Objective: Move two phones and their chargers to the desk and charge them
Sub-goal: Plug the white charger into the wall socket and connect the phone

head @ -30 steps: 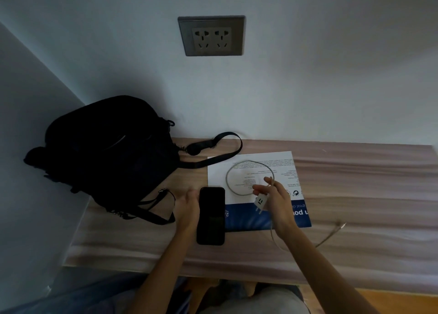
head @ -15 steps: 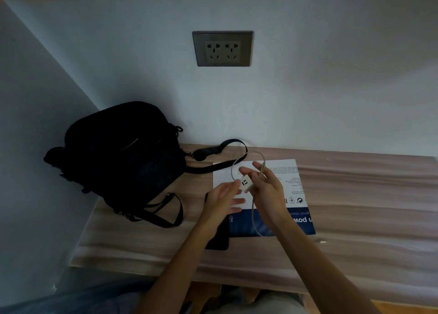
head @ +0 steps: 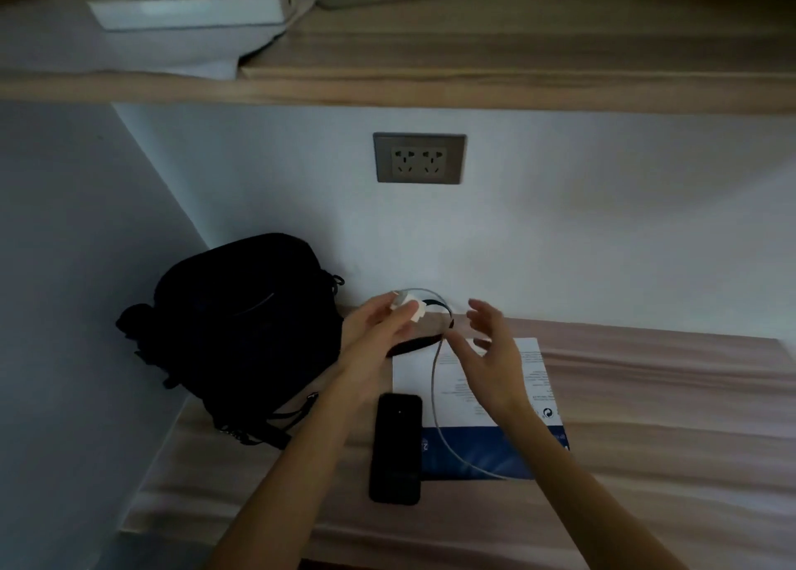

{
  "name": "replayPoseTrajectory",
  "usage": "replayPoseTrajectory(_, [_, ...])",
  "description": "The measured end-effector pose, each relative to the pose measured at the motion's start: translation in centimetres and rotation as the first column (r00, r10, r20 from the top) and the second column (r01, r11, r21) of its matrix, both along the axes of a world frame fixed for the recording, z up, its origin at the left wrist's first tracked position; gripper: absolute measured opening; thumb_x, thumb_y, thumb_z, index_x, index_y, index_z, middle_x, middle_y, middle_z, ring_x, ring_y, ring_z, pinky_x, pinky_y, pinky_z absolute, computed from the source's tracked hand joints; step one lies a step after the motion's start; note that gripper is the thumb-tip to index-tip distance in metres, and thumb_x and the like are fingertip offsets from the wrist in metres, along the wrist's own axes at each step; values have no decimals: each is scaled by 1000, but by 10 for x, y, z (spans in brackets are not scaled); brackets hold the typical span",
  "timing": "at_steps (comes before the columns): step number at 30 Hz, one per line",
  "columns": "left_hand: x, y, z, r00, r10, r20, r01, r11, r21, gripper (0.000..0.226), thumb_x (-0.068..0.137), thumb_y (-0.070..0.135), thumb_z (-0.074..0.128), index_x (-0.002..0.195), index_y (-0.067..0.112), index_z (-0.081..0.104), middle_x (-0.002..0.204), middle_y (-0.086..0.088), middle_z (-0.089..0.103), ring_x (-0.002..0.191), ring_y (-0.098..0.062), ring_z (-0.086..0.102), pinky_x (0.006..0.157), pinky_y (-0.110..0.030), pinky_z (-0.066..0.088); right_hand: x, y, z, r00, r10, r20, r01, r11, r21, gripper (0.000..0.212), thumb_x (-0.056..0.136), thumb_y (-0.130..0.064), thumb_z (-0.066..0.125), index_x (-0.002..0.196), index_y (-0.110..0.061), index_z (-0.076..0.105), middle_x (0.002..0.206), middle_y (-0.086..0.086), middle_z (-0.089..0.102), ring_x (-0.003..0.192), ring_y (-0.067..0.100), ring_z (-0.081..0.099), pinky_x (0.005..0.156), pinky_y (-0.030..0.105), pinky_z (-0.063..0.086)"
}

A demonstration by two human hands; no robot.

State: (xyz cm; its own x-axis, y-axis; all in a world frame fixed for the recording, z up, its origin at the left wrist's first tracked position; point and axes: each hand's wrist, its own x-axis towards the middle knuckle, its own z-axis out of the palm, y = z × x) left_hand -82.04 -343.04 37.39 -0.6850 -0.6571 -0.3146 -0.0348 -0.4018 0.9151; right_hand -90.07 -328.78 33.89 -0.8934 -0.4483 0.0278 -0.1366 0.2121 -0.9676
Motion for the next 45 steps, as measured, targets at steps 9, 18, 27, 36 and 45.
replayPoseTrajectory(9, [-25, -33, 49, 998, -2, -57, -7, 986, -169, 38, 84, 25, 79, 119, 16, 67, 109, -6, 76, 92, -17, 76, 71, -23, 59, -25, -50, 58, 917, 189, -351, -206, 978, -11, 35, 92, -22, 68, 127, -21, 63, 115, -10, 67, 100, 1, 64, 85, 13, 49])
replayPoseTrajectory(18, [-55, -57, 84, 986, 82, -148, -120, 955, -271, 15, 89, 26, 74, 98, 14, 68, 92, -7, 76, 75, -16, 76, 66, -23, 59, -48, -91, 102, 959, 41, -282, -117, 959, -257, 24, 84, -26, 77, 105, -20, 69, 88, -2, 76, 76, 6, 73, 70, 26, 59])
replayPoseTrajectory(27, [-75, -71, 94, 983, 20, -182, -87, 925, -371, 20, 94, 7, 67, 112, 2, 72, 98, -12, 76, 86, -19, 77, 77, -27, 62, -67, -118, 114, 984, -37, -175, -17, 954, -300, 23, 88, -22, 73, 111, -18, 72, 86, -9, 74, 74, 4, 73, 61, 21, 59])
replayPoseTrajectory(36, [-85, -79, 91, 990, 74, -118, -119, 891, -437, 7, 93, 6, 69, 99, 5, 71, 103, -21, 75, 90, -27, 75, 85, -38, 62, -72, -126, 109, 993, -37, -115, -2, 946, -323, 10, 89, -17, 73, 99, -16, 71, 82, -7, 74, 70, 7, 74, 61, 22, 59])
replayPoseTrajectory(45, [-92, -78, 98, 970, 172, -172, -234, 848, -476, 16, 91, 14, 73, 76, 14, 70, 72, -5, 74, 66, -20, 75, 64, -28, 62, -78, -131, 123, 971, -90, -222, 21, 955, -295, 14, 89, -21, 72, 84, -7, 72, 75, 5, 73, 65, 14, 71, 63, 26, 59])
